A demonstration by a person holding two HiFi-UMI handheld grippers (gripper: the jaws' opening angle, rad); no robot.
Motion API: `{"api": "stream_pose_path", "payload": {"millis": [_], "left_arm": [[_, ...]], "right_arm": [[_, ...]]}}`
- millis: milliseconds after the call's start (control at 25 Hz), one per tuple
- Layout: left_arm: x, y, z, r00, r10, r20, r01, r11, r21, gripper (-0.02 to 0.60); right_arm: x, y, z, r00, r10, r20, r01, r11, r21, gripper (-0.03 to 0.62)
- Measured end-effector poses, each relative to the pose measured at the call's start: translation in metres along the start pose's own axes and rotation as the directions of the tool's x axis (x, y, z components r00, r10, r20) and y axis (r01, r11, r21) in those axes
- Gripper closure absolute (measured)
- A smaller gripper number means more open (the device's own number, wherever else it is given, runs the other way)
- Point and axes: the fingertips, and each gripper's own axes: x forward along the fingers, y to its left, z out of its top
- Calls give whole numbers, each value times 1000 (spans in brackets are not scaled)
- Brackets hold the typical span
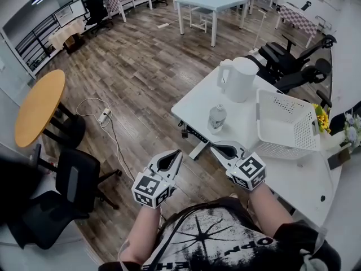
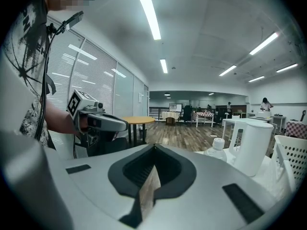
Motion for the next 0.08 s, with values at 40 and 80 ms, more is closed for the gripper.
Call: {"api": "stream_pose_path", "payload": {"millis": [40, 80], "left_arm": [[-1, 1, -1, 1000, 2, 0, -2, 1000, -1, 572], [-2, 1, -1, 1000, 4, 0, -4, 1000, -2, 572]], "right_arm": [[0, 1, 0, 1000, 1, -2, -1, 1000, -1, 572], [1, 3, -1, 1000, 2, -4, -2, 1000, -1, 572]]}}
